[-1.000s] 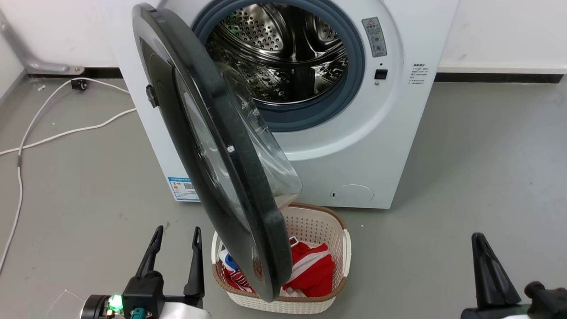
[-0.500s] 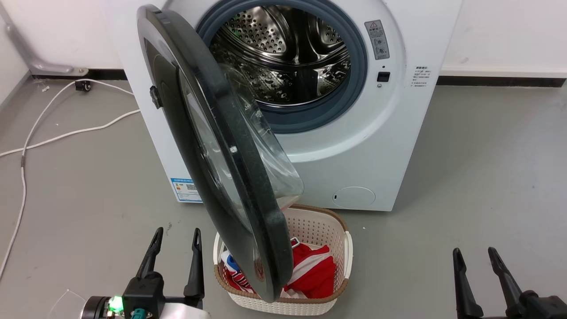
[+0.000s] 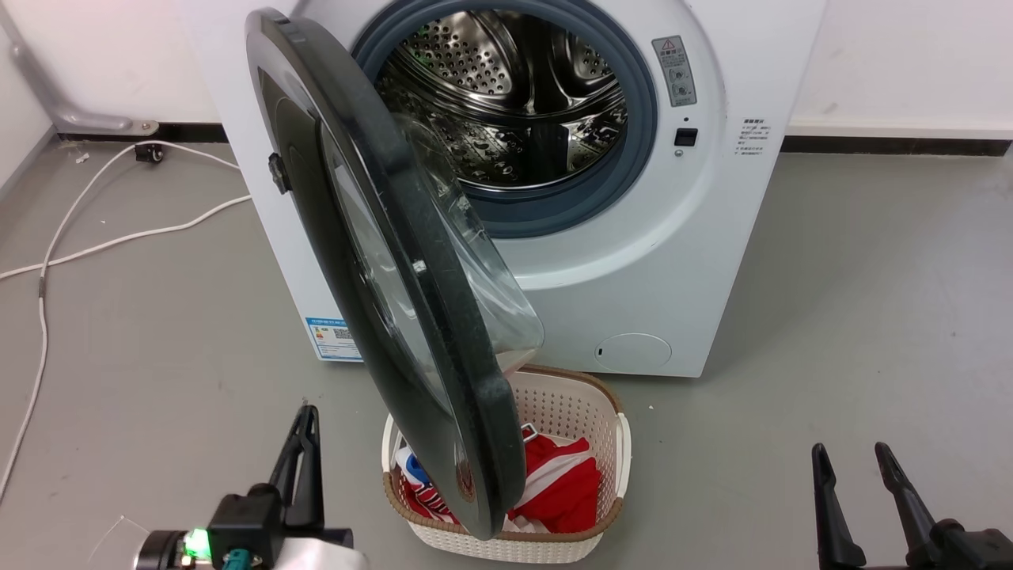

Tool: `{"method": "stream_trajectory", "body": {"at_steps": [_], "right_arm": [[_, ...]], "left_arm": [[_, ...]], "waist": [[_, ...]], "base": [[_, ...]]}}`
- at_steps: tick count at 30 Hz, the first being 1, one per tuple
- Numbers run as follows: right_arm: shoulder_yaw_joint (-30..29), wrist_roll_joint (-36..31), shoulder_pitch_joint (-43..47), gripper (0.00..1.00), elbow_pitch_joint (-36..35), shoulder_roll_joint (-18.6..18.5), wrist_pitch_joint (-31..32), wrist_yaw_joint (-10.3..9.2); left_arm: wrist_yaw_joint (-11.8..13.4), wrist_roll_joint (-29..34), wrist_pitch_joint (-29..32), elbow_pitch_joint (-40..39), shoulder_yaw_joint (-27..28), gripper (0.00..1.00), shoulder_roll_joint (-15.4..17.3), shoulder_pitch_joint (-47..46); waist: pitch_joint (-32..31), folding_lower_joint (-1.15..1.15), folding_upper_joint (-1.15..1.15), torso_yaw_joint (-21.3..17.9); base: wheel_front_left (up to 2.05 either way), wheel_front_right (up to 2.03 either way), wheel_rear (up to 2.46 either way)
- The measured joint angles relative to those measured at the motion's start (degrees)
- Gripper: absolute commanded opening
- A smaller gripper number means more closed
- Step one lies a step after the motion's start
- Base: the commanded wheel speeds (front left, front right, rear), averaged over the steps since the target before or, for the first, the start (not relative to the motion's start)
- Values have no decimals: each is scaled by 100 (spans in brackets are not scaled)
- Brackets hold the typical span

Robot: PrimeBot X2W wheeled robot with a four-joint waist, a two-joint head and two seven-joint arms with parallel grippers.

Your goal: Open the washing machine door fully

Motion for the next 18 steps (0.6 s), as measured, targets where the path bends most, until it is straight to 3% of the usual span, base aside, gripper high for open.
{"method": "stream_trajectory", "body": {"at_steps": [11, 18], "right_arm": [[-27, 29, -36, 100, -4, 1, 0, 0], [-19, 35, -51, 100, -12, 1, 0, 0]], "left_arm": [[34, 75, 0, -883, 300, 0, 214, -725], [-54, 269, 0, -1801, -104, 0, 275, -1238]], "waist": [[27, 0, 0, 1], [46, 0, 0, -39]], "base": [[0, 0, 0], [0, 0, 0]]}}
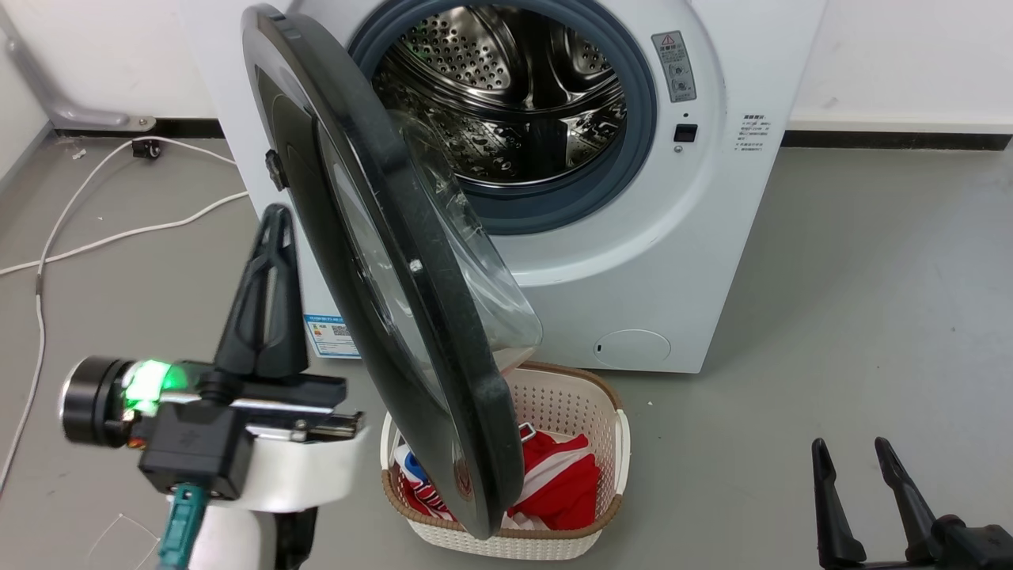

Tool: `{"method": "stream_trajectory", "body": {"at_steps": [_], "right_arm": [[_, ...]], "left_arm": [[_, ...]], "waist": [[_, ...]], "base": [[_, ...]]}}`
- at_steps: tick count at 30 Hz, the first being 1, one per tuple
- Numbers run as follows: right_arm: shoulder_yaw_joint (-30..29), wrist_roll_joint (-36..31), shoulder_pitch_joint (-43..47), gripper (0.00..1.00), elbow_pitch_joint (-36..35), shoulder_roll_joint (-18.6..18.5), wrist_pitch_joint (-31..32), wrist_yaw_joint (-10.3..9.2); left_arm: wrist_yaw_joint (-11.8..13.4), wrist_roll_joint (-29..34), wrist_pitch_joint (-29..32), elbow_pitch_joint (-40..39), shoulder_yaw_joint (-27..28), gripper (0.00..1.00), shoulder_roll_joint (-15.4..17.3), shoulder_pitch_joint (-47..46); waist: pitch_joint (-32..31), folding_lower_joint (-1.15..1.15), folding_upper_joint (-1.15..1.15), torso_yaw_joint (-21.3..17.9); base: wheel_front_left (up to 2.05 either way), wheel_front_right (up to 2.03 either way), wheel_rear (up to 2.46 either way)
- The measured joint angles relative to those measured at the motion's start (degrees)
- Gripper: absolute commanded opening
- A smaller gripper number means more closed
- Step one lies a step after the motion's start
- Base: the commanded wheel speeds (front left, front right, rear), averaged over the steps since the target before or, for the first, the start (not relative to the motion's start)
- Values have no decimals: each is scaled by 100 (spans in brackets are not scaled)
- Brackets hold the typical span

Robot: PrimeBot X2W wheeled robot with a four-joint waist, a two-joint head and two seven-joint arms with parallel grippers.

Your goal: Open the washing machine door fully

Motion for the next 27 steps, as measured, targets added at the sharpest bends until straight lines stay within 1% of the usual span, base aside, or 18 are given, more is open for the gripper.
{"method": "stream_trajectory", "body": {"at_steps": [3, 4, 10, 19, 22, 27], "right_arm": [[11, -1, 0, 100, -1, 0, 0, 0], [18, -2, -5, 100, -1, 0, 0, 0], [71, -36, -26, 100, -7, 0, 0, 0], [129, -75, -44, 100, 0, 0, 0, 0], [133, -88, -45, 100, -1, 0, 0, 0], [127, -98, -45, 100, 1, 0, 0, 0]], "left_arm": [[-63, 90, 0, -246, -321, 0, -1, -191], [-118, 121, 0, -344, -548, 0, -3, -300], [-285, 162, 0, -437, -1317, 0, -63, -536], [-401, 78, 0, -175, -2554, 0, -194, -572], [-421, 66, -1, -54, -2891, 0, -214, -569], [-448, 33, 0, 164, -3289, 0, -224, -526]], "waist": [[12, 0, 0, -2], [23, 0, 0, -7], [59, 0, 0, -40], [102, 0, 0, -108], [114, 0, 0, -109], [127, 0, 0, -87]], "base": [[0, 0, 0], [0, 0, 0], [0, 0, 0], [0, 0, 0], [0, 0, 0], [0, 0, 0]]}}
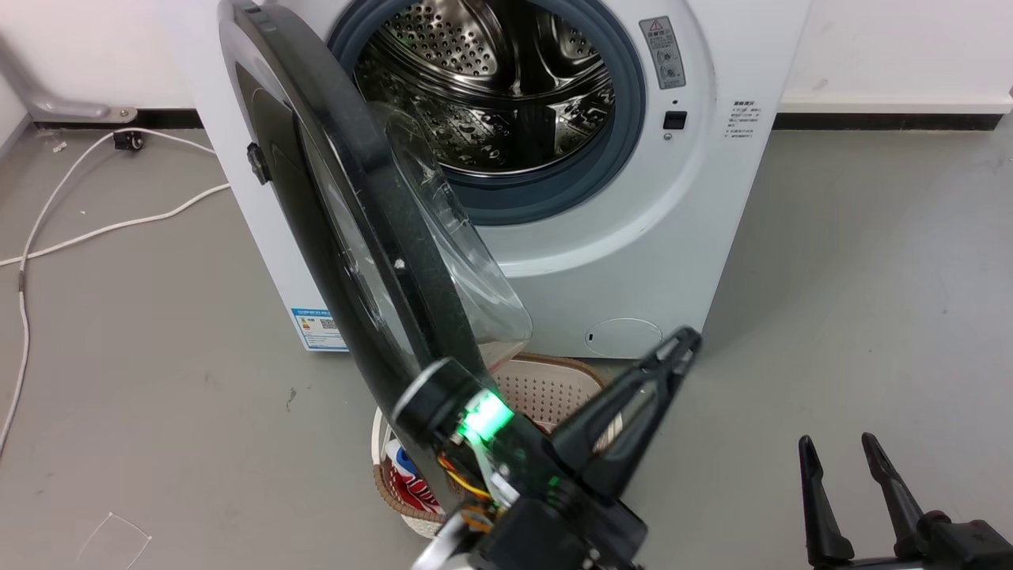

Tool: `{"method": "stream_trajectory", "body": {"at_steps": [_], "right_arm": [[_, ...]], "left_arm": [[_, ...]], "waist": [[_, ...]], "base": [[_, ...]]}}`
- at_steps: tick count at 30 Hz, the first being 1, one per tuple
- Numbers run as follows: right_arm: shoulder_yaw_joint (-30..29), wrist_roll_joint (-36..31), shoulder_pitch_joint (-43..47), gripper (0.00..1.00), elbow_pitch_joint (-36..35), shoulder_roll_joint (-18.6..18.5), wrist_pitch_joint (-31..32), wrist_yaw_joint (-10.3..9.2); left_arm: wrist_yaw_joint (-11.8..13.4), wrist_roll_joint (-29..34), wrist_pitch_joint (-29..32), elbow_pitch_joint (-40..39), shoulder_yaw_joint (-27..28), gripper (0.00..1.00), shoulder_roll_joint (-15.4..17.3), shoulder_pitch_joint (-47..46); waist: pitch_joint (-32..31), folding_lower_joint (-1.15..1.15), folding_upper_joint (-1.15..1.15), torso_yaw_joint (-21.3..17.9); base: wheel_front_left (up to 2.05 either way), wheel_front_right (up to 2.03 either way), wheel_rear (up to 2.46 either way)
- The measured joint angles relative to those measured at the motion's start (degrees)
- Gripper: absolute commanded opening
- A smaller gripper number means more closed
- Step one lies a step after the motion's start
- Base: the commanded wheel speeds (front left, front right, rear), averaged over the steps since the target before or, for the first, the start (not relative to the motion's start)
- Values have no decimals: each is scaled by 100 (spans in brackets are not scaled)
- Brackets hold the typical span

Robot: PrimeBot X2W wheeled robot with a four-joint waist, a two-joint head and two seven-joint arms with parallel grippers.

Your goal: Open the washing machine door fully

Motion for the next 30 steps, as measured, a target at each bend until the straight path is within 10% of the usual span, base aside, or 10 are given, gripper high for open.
{"method": "stream_trajectory", "body": {"at_steps": [15, 30], "right_arm": [[46, -9, -28, 100, 51, 0, 0, 0], [35, -49, -87, 100, 110, 0, 0, 0]], "left_arm": [[100, -138, 0, 705, -546, 0, 142, 504], [408, -463, 0, 1500, 183, 0, 311, 777]], "waist": [[43, 0, 0, 77], [137, 0, 0, 95]], "base": [[0, 0, 0], [0, 0, 0]]}}
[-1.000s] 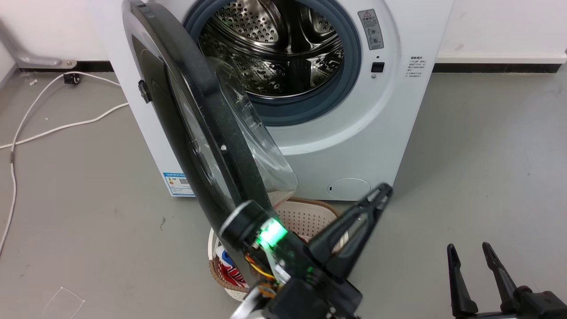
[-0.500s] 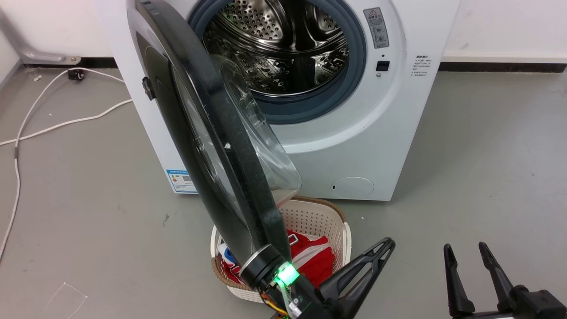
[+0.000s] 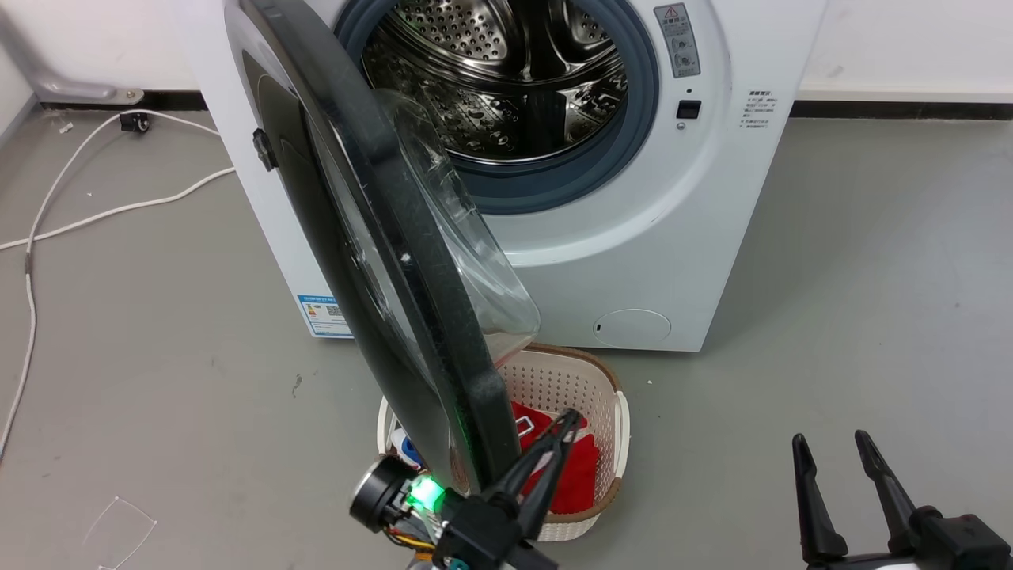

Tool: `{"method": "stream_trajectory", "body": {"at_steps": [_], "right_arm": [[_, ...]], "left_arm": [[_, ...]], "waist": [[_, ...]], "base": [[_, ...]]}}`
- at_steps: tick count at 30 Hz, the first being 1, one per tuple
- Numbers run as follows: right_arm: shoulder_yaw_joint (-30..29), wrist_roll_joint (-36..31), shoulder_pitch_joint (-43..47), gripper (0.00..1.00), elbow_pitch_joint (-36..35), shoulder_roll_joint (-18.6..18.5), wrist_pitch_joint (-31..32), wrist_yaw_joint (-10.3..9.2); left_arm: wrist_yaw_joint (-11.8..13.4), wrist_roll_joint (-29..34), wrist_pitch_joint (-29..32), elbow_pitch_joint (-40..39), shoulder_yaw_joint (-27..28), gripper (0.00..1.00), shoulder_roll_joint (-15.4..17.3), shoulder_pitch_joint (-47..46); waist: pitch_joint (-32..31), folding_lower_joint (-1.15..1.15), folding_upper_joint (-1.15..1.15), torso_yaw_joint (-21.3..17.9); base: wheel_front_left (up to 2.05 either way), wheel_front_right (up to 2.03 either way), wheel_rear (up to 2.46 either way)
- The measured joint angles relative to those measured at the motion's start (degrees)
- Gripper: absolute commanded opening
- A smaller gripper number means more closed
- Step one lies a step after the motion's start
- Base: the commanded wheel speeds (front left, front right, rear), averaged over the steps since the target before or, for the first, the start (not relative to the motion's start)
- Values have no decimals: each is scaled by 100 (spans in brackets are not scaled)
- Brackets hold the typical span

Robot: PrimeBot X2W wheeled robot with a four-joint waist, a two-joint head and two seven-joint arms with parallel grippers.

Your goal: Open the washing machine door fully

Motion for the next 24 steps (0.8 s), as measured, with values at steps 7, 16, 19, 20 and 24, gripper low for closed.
{"method": "stream_trajectory", "body": {"at_steps": [7, 16, 19, 20, 24], "right_arm": [[9, 0, 0, 100, 30, 0, 0, 0], [24, 10, 5, 100, 30, 0, 0, 0], [27, 35, 7, 100, 37, 0, 0, 0], [45, 47, 7, 100, 43, 0, 0, 0], [78, 60, 9, 100, 59, 0, 0, 0]], "left_arm": [[16, -89, 0, 233, 381, 0, 29, 25], [-58, -41, -22, 292, 523, 0, -31, 99], [-60, -2, -23, 245, 554, 0, -33, 175], [-58, 9, -23, 232, 564, 0, -30, 192], [-51, 11, -22, 181, 661, 0, -8, 286]], "waist": [[-2, 0, 0, 32], [-7, 0, 0, 276], [-8, 0, 0, 409], [-8, 0, 0, 457], [-4, 0, 0, 658]], "base": [[0, 0, 0], [0, 0, 0], [0, 0, 0], [0, 0, 0], [0, 0, 0]]}}
